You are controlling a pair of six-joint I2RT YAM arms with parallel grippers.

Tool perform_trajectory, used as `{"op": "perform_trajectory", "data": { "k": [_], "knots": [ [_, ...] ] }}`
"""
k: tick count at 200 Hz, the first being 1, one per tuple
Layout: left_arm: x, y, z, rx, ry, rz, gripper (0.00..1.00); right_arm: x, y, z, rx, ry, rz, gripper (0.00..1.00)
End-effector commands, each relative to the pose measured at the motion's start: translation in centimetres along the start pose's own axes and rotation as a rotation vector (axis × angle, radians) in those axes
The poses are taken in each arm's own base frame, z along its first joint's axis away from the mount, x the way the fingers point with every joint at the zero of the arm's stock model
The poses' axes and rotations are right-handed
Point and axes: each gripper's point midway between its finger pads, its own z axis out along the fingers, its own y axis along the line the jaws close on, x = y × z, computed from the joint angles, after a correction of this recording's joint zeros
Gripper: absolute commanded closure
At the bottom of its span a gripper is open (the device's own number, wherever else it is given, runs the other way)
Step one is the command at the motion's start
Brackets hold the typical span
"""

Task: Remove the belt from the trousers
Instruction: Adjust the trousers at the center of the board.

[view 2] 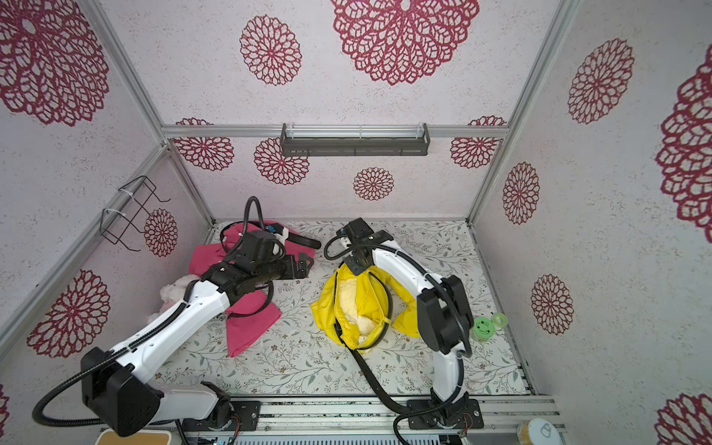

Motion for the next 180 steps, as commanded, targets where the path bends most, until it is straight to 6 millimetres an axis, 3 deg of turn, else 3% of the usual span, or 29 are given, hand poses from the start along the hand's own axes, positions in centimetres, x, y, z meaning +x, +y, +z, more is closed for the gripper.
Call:
{"op": "perform_trajectory", "data": {
  "k": [1, 11, 29, 60, 87, 111, 142, 163, 167, 180],
  "knots": [
    [1.6, -0.5, 2.5, 0.033, 0.063, 0.034, 0.02, -6.2, -1.9, -3.6, 0.039, -0.183, 0.015, 0.74],
    [2.4, -0.6, 3.5, 0.044, 0.085, 0.031, 0.02, -6.4, -2.2, -4.2, 0.043, -0.186, 0.044, 0.52],
    [3.2, -0.9, 5.2, 0.057, 0.115, 0.033, 0.03, -6.1, -2.7, -6.6, 0.053, -0.208, 0.093, 0.34],
    [2.9, -1.4, 8.6, 0.040, 0.153, 0.066, 0.03, -4.0, -2.8, -11.7, 0.043, -0.251, 0.178, 0.22],
    [1.7, -2.6, 11.6, 0.056, 0.176, 0.108, 0.03, 0.7, -2.5, -14.1, 0.039, -0.242, 0.339, 0.18],
    [0.9, -4.8, 12.5, 0.103, 0.172, 0.156, 0.03, 6.8, -1.0, -13.8, 0.006, -0.206, 0.529, 0.15],
    [2.3, -6.6, 12.5, 0.140, 0.200, 0.222, 0.03, 13.0, 1.3, -12.9, -0.065, -0.191, 0.730, 0.12],
    [4.0, -6.3, 13.6, 0.110, 0.264, 0.257, 0.03, 16.4, 2.6, -11.2, -0.077, -0.153, 0.814, 0.11],
    [5.2, -5.7, 14.8, 0.094, 0.304, 0.260, 0.03, 16.9, 2.7, -10.8, -0.077, -0.145, 0.825, 0.11],
    [6.1, -5.0, 16.2, 0.057, 0.350, 0.276, 0.00, 17.7, 3.1, -9.4, -0.083, -0.147, 0.854, 0.10]
  ]
}}
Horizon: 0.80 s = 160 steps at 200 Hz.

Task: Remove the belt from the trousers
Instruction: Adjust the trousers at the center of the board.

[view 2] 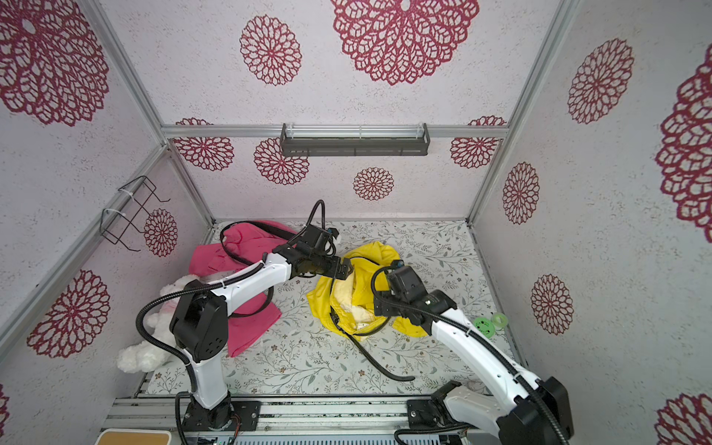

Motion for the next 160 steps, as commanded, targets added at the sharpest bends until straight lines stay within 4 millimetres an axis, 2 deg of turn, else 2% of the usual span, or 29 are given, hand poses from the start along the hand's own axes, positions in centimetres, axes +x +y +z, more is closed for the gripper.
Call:
{"op": "perform_trajectory", "data": {
  "k": [1, 18, 34, 46, 58, 65, 74, 87, 91, 93, 98, 102, 128, 146, 160],
  "knots": [
    [2.2, 1.2, 3.1, -0.050, 0.115, 0.045, 0.00, 0.1, 0.6, 1.0, -0.062, -0.056, 0.167, 0.10],
    [2.3, 2.2, 4.6, -0.090, 0.144, 0.067, 0.10, -0.5, 1.5, 2.5, -0.116, -0.103, 0.177, 0.10],
    [1.4, 2.7, 5.0, -0.096, 0.128, 0.066, 0.27, -0.5, 1.5, 4.5, -0.100, -0.095, 0.175, 0.11],
    [0.4, 3.1, 4.6, -0.095, 0.107, 0.047, 0.49, 0.4, 0.8, 6.5, -0.037, -0.037, 0.166, 0.18],
    [-0.9, 3.8, 3.6, -0.101, 0.073, 0.026, 0.73, 1.1, 0.6, 7.9, -0.012, 0.012, 0.148, 0.30],
    [-1.7, 4.3, 2.7, -0.110, 0.050, 0.014, 0.88, 1.1, 0.3, 8.3, 0.008, 0.018, 0.139, 0.43],
    [-2.9, 4.7, 1.2, -0.119, 0.015, 0.002, 1.00, -0.1, -0.2, 7.9, 0.034, -0.009, 0.126, 0.61],
    [-5.1, 5.4, -1.8, -0.141, -0.056, -0.008, 1.00, -3.8, -1.4, 5.8, 0.088, -0.098, 0.104, 0.87],
    [-5.8, 5.5, -2.8, -0.148, -0.082, -0.009, 1.00, -4.7, -1.8, 5.2, 0.101, -0.120, 0.100, 0.91],
    [-6.3, 5.5, -3.5, -0.152, -0.098, -0.009, 1.00, -6.0, -2.1, 4.4, 0.113, -0.151, 0.097, 0.95],
    [-7.0, 5.9, -4.5, -0.161, -0.123, -0.014, 1.00, -7.6, -2.5, 3.3, 0.132, -0.189, 0.090, 1.00],
    [-8.4, 5.5, -7.1, -0.161, -0.180, -0.014, 1.00, -9.3, -2.9, 2.1, 0.149, -0.225, 0.081, 1.00],
    [-13.1, 4.8, -16.9, -0.187, -0.387, -0.015, 1.00, -19.8, -4.2, -6.0, 0.282, -0.448, -0.010, 1.00],
    [-15.3, 3.6, -23.3, -0.201, -0.514, -0.008, 1.00, -26.1, -3.3, -11.7, 0.323, -0.605, -0.065, 1.00],
    [-15.9, 2.7, -27.0, -0.184, -0.581, -0.032, 1.00, -29.6, -1.9, -15.3, 0.305, -0.704, -0.095, 1.00]
  ]
}}
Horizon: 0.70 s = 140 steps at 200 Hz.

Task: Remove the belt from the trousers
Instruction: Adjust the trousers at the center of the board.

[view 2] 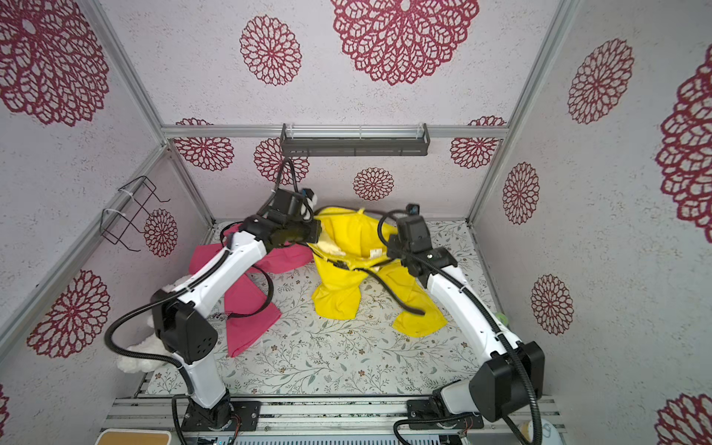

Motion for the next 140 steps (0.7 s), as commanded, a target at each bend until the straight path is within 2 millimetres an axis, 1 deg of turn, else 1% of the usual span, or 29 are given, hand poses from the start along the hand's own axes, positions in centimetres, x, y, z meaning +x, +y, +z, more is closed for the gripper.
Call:
{"op": "perform_trajectory", "data": {
  "k": [1, 10, 15, 22, 33, 40, 45, 55, 57, 60, 63, 85, 98, 102, 106, 110, 111, 114, 119, 126, 130, 140],
  "knots": [
    [-6.3, 0.4, -8.8, -0.030, -0.209, -0.033, 1.00, -8.5, -2.0, -3.5, 0.127, -0.189, -0.128, 1.00],
    [-6.3, -0.1, -9.9, -0.010, -0.218, -0.064, 1.00, -10.8, -1.3, -4.4, 0.097, -0.239, -0.132, 1.00],
    [-6.1, -0.3, -10.5, 0.002, -0.219, -0.082, 1.00, -11.6, -0.7, -4.8, 0.077, -0.255, -0.141, 1.00],
    [-5.1, -0.6, -10.6, 0.014, -0.204, -0.108, 1.00, -12.5, -0.3, -5.1, 0.060, -0.268, -0.145, 1.00],
    [-2.8, -0.6, -10.5, 0.012, -0.170, -0.148, 1.00, -12.6, 0.2, -5.0, 0.037, -0.251, -0.167, 1.00],
    [-0.8, -0.5, -9.9, 0.011, -0.137, -0.180, 1.00, -11.9, 0.5, -4.6, 0.020, -0.212, -0.187, 1.00],
    [0.8, -0.4, -9.4, 0.010, -0.116, -0.202, 1.00, -11.1, 0.7, -4.3, 0.008, -0.179, -0.199, 1.00],
    [4.4, -0.1, -8.1, 0.017, -0.059, -0.267, 1.00, -8.7, 1.1, -3.5, -0.024, -0.099, -0.226, 1.00],
    [4.8, -0.1, -8.0, 0.021, -0.054, -0.280, 1.00, -8.1, 1.1, -3.3, -0.031, -0.082, -0.232, 1.00],
    [6.5, 0.2, -7.2, 0.014, -0.020, -0.298, 1.00, -7.3, 1.2, -3.1, -0.040, -0.058, -0.238, 1.00],
    [7.8, 0.3, -6.8, 0.014, 0.002, -0.317, 1.00, -6.6, 1.2, -3.0, -0.051, -0.038, -0.243, 1.00],
    [16.2, 1.1, -3.9, -0.006, 0.160, -0.411, 1.00, -0.1, 1.5, -1.4, -0.113, 0.124, -0.282, 1.00],
    [19.9, 1.1, -2.5, -0.017, 0.227, -0.427, 1.00, 4.2, 1.8, -0.3, -0.147, 0.229, -0.297, 1.00],
    [20.8, 1.2, -2.1, -0.024, 0.247, -0.427, 0.93, 5.6, 2.0, 0.1, -0.163, 0.261, -0.301, 1.00],
    [21.4, 1.3, -1.8, -0.031, 0.264, -0.424, 0.85, 6.9, 2.2, 0.5, -0.176, 0.294, -0.303, 1.00],
    [22.2, 1.4, -1.6, -0.041, 0.282, -0.420, 0.73, 8.4, 2.5, 0.9, -0.188, 0.328, -0.305, 1.00],
    [22.3, 1.5, -1.4, -0.044, 0.286, -0.418, 0.72, 8.7, 2.6, 1.0, -0.191, 0.336, -0.307, 1.00],
    [22.7, 1.6, -1.2, -0.049, 0.296, -0.412, 0.61, 9.8, 2.8, 1.4, -0.202, 0.361, -0.311, 1.00],
    [23.1, 1.7, -1.0, -0.058, 0.315, -0.398, 0.47, 11.6, 3.2, 1.9, -0.216, 0.406, -0.316, 1.00],
    [23.2, 2.0, -0.9, -0.075, 0.325, -0.368, 0.31, 13.9, 3.5, 2.9, -0.225, 0.465, -0.317, 1.00],
    [23.1, 2.0, -0.9, -0.078, 0.328, -0.342, 0.23, 15.2, 3.6, 3.4, -0.228, 0.501, -0.313, 1.00],
    [22.2, 2.0, -1.3, -0.078, 0.327, -0.274, 0.11, 17.7, 3.4, 4.8, -0.212, 0.574, -0.306, 1.00]
  ]
}}
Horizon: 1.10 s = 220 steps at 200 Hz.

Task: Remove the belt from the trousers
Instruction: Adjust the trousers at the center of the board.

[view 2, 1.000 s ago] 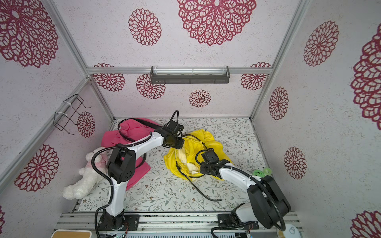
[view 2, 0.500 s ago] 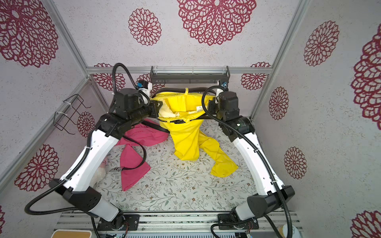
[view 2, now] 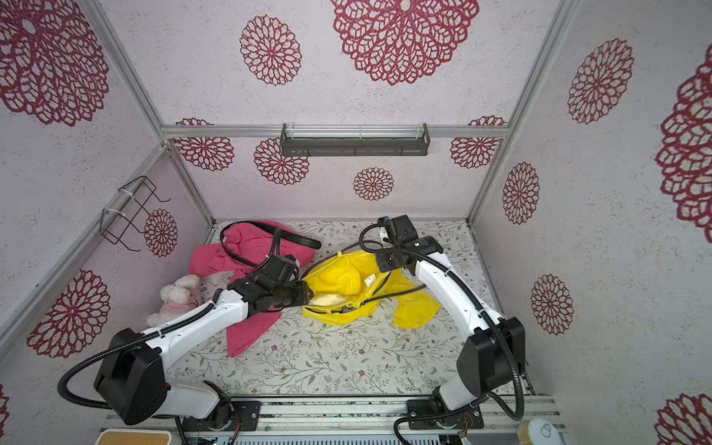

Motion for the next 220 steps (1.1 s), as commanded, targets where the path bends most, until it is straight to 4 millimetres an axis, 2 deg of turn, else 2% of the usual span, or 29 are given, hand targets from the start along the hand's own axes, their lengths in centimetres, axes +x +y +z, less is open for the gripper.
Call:
{"op": "perform_trajectory", "data": {
  "k": [1, 16, 34, 42, 55, 72, 96, 119, 141, 171, 220],
  "knots": [
    [-2.9, -0.8, -1.8, -0.013, -0.076, 0.076, 0.10, 0.5, 1.0, 2.7, -0.035, 0.033, 0.029, 1.00],
    [-4.3, -1.4, -3.7, -0.038, -0.098, 0.197, 0.01, 1.8, 0.4, 5.5, 0.000, 0.111, 0.039, 1.00],
    [-5.2, -3.1, -5.9, -0.016, -0.119, 0.336, 0.01, 2.0, -0.3, 7.6, 0.031, 0.150, 0.044, 1.00],
    [-5.0, -4.4, -6.6, 0.015, -0.124, 0.399, 0.02, 1.9, -0.6, 8.4, 0.036, 0.162, 0.044, 1.00],
    [-3.6, -6.6, -6.8, 0.069, -0.112, 0.514, 0.03, 1.8, -1.0, 9.5, 0.047, 0.182, 0.048, 1.00],
    [-0.9, -8.0, -5.4, 0.091, -0.026, 0.606, 0.03, 1.5, -1.4, 10.5, 0.047, 0.192, 0.054, 1.00],
    [3.1, -7.7, -2.2, 0.012, 0.115, 0.694, 0.03, 1.0, -1.9, 11.4, 0.038, 0.198, 0.071, 1.00],
    [5.6, -7.8, -0.4, -0.038, 0.162, 0.760, 0.03, 0.6, -2.0, 11.9, 0.029, 0.206, 0.063, 1.00],
    [6.9, -8.5, 0.6, -0.082, 0.161, 0.833, 0.03, 0.4, -2.1, 12.2, 0.022, 0.211, 0.058, 1.00],
    [8.0, -8.9, 1.7, -0.200, 0.126, 1.069, 0.03, 0.3, -1.9, 12.2, 0.009, 0.210, 0.054, 1.00],
    [9.3, -8.7, 3.7, -0.253, 0.159, 1.300, 0.00, 0.5, -1.9, 11.9, 0.005, 0.205, 0.054, 1.00]
  ]
}}
